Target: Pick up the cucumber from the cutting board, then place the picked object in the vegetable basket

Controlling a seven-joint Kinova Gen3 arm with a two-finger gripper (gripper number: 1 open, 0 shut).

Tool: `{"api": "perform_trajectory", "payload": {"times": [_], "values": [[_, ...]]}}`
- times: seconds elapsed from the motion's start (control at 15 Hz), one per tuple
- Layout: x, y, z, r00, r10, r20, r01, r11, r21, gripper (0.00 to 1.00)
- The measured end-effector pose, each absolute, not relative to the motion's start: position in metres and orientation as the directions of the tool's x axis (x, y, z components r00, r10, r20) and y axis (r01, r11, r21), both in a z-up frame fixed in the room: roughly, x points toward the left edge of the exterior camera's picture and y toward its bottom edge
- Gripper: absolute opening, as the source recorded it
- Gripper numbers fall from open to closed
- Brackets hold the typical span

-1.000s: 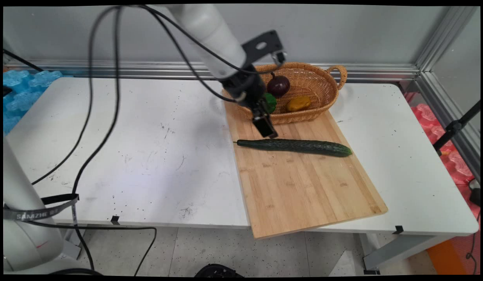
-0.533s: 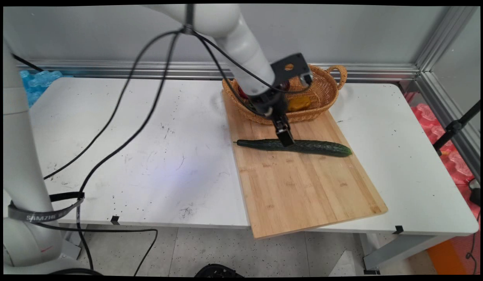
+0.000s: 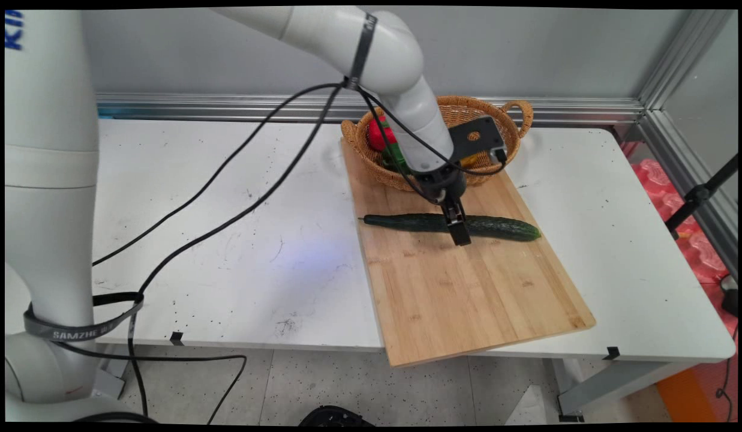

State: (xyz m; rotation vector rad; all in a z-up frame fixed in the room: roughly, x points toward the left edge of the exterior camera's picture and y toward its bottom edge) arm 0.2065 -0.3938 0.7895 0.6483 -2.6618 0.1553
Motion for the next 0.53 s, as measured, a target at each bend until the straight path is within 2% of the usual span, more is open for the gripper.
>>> {"api": "perform_trajectory", "payload": {"times": [0.13,0.2,0.53], "values": [[0.202,-0.399,0.783,-0.825,-0.404,0.395,-0.447,0.894,-0.019,1.0],[0.2,-0.401,0.781,-0.831,-0.395,0.393,-0.437,0.899,-0.021,0.0],[0.198,-0.407,0.788,-0.853,-0.343,0.393,-0.387,0.922,-0.035,0.0]]}}
